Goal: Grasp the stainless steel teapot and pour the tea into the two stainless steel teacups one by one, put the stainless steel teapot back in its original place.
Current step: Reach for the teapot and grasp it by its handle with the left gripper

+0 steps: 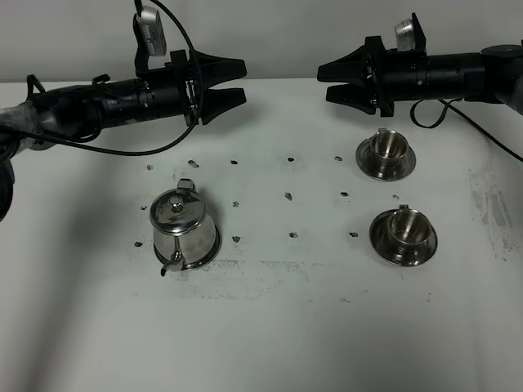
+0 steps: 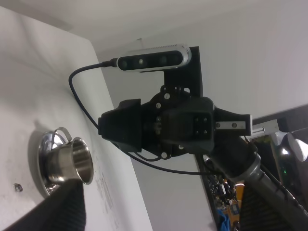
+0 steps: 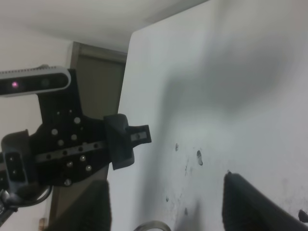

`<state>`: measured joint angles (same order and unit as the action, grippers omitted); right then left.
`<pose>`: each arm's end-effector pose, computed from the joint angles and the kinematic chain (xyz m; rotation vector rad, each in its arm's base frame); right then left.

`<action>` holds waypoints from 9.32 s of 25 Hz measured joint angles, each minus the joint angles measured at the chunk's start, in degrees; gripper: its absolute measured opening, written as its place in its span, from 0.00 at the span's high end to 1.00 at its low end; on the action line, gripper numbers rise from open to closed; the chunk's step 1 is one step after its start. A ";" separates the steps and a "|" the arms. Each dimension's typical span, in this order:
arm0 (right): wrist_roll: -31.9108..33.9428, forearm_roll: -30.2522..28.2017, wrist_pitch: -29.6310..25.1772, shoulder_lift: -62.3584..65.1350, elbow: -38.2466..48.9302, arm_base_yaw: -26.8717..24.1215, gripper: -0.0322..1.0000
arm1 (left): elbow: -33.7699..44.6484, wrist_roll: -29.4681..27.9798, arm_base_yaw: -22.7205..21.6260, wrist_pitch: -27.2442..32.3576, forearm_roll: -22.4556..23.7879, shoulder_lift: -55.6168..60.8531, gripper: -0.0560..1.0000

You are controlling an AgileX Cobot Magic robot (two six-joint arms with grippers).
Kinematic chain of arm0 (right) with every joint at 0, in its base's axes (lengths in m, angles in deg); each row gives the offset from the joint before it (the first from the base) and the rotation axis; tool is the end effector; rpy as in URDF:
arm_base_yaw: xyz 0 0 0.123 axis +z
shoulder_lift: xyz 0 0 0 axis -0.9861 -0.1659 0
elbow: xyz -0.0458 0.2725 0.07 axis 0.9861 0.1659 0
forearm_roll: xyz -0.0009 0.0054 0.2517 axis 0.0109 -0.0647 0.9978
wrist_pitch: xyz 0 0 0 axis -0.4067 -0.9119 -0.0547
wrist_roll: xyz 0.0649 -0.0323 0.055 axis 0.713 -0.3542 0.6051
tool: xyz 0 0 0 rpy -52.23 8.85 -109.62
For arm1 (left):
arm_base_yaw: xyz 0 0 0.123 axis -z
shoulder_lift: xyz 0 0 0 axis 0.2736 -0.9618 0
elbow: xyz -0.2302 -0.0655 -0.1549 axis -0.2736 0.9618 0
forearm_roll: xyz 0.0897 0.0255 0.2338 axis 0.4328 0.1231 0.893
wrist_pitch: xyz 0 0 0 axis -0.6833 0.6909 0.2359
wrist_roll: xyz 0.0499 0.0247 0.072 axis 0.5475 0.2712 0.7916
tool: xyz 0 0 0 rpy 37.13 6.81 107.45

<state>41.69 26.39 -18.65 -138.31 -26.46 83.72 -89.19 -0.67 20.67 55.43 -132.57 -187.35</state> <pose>0.5073 0.1136 0.1424 -0.1188 2.2538 1.6671 0.5042 -0.1252 0.1139 -0.0064 2.0192 -1.7689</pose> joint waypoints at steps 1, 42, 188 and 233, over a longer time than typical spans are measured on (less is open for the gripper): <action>0.00 0.00 0.00 0.00 0.00 0.00 0.49 | 0.00 0.00 -0.05 0.06 0.00 0.00 0.33; 19.63 -61.64 -0.57 30.91 -6.02 3.52 0.53 | 3.16 -14.98 5.75 -20.71 69.39 31.67 0.42; 33.53 -73.40 4.76 145.15 84.17 -1.65 0.65 | 19.39 -43.33 17.84 -27.92 102.13 28.13 0.54; 33.52 -73.40 4.76 145.15 84.17 -1.65 0.65 | 20.21 -29.71 12.23 -14.99 106.48 35.42 0.54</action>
<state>75.22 -47.01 -13.89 6.83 57.71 82.07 -68.98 -30.38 32.90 40.45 -26.09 -151.93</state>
